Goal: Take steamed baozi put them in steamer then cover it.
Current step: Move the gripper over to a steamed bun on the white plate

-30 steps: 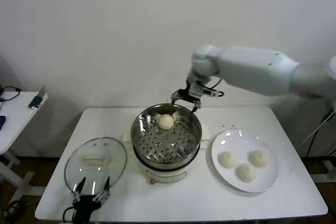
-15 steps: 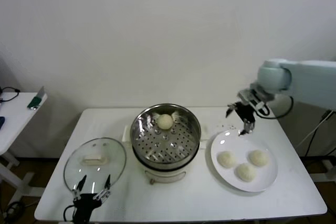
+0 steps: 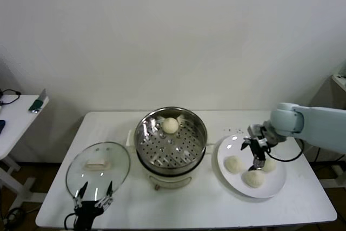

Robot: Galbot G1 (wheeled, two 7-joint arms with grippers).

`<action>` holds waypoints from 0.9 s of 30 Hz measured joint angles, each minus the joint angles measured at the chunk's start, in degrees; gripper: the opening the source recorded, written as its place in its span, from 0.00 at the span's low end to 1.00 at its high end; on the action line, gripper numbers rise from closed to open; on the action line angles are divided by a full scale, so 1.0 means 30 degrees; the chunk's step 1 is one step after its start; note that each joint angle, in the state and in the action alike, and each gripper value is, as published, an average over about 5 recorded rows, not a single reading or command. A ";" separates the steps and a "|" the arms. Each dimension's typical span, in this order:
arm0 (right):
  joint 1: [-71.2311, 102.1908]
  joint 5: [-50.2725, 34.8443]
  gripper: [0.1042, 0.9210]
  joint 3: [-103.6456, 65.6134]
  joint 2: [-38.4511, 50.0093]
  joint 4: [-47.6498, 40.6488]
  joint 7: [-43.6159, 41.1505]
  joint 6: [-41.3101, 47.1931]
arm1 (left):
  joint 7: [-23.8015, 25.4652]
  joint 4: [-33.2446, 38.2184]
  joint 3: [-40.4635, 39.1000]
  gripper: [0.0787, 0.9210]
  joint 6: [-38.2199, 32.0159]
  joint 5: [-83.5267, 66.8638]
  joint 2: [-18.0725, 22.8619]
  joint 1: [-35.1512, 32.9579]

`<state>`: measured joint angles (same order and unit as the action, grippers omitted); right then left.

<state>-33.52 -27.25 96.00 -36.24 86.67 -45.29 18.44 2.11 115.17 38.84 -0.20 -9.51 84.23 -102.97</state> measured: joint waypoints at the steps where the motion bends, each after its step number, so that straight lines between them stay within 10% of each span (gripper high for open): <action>1: 0.0384 0.0110 0.88 -0.0303 -0.0055 -0.0166 0.0107 0.0119 | -0.0004 0.0001 0.0008 0.88 -0.0025 0.0003 0.0008 -0.0028; 27: 0.5398 0.1038 0.70 -0.4506 -0.1636 -0.2639 0.1227 0.1535 | -0.0078 0.0004 0.0122 0.88 -0.0144 0.0046 0.0177 -0.0133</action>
<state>-17.33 -24.14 82.48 -41.15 78.76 -41.61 23.04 1.88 115.18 39.20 -0.63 -9.38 84.76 -103.37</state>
